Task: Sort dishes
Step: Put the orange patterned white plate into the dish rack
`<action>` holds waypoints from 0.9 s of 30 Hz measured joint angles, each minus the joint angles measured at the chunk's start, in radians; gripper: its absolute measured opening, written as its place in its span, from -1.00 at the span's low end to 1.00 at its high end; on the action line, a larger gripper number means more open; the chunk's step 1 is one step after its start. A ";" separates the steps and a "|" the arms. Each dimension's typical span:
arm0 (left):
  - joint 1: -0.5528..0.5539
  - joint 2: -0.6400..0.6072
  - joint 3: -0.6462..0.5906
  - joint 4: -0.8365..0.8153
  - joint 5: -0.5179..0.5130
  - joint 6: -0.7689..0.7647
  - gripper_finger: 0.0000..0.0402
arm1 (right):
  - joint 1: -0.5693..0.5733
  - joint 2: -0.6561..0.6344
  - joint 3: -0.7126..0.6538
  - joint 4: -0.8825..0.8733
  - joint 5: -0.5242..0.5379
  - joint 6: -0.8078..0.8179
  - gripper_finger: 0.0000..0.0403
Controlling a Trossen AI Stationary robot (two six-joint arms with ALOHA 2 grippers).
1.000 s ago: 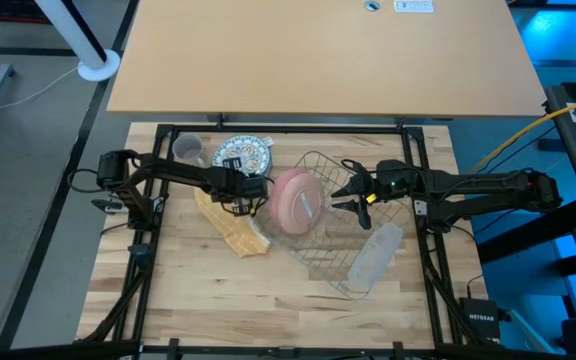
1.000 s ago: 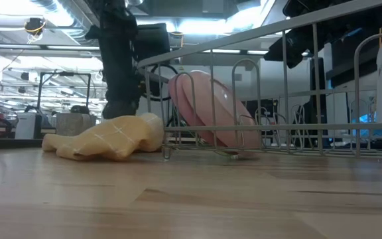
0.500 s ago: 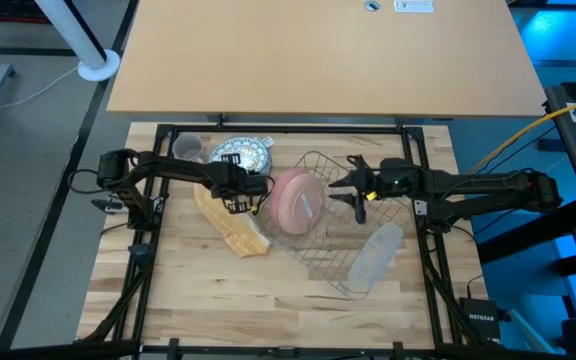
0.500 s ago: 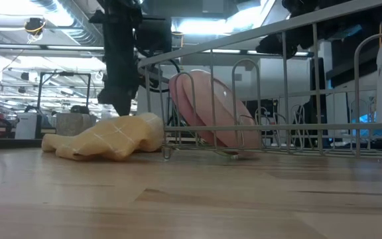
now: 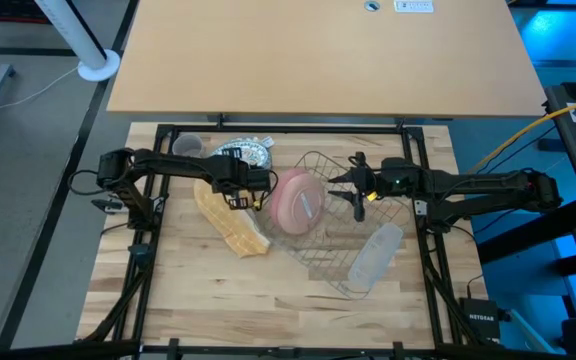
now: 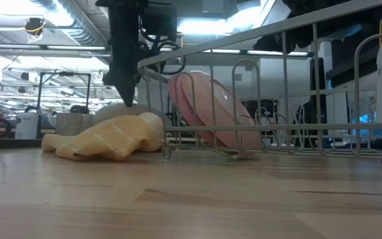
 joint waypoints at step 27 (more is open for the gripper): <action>0.001 0.000 0.066 -0.042 0.000 -0.039 -1.00 | -0.271 0.606 0.618 -0.284 -0.296 -0.376 -0.29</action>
